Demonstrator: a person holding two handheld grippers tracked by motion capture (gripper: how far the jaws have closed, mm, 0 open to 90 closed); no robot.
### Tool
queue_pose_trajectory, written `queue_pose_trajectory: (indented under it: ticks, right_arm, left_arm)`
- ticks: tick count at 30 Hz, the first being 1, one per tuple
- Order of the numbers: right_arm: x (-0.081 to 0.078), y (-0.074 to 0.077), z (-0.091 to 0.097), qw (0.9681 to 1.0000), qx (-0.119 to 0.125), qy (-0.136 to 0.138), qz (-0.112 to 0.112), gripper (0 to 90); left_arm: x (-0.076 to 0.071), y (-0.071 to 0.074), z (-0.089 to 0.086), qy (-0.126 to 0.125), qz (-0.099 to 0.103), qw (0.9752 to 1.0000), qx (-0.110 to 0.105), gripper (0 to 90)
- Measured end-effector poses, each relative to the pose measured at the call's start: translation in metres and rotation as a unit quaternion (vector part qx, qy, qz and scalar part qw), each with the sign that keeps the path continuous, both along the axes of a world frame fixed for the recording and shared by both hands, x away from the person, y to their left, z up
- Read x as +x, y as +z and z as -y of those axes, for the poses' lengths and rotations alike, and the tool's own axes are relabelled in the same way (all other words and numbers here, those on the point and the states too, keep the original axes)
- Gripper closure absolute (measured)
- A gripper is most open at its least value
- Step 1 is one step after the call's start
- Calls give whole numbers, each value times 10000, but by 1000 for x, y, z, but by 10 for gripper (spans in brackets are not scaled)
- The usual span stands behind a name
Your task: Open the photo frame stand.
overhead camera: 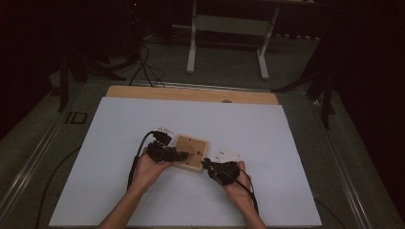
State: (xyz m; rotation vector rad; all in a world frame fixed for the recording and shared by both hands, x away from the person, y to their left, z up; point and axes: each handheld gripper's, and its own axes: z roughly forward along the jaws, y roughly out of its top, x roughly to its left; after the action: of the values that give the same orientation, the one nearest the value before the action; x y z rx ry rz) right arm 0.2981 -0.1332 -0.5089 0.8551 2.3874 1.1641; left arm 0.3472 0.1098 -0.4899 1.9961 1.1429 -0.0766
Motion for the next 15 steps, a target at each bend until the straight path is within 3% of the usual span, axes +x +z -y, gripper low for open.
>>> queue_pose_trajectory:
  ticks: [4, 15]
  right_arm:
    - [0, -1, -1, 10000, -22, 17, -11, 780]
    - [0, -1, -1, 10000, -16, 11, -24, 769]
  left_arm:
    - [3, 0, -1, 95, -61, 9999, -128, 534]
    - [13, 2, 1, 296, -170, 9994, -112, 540]
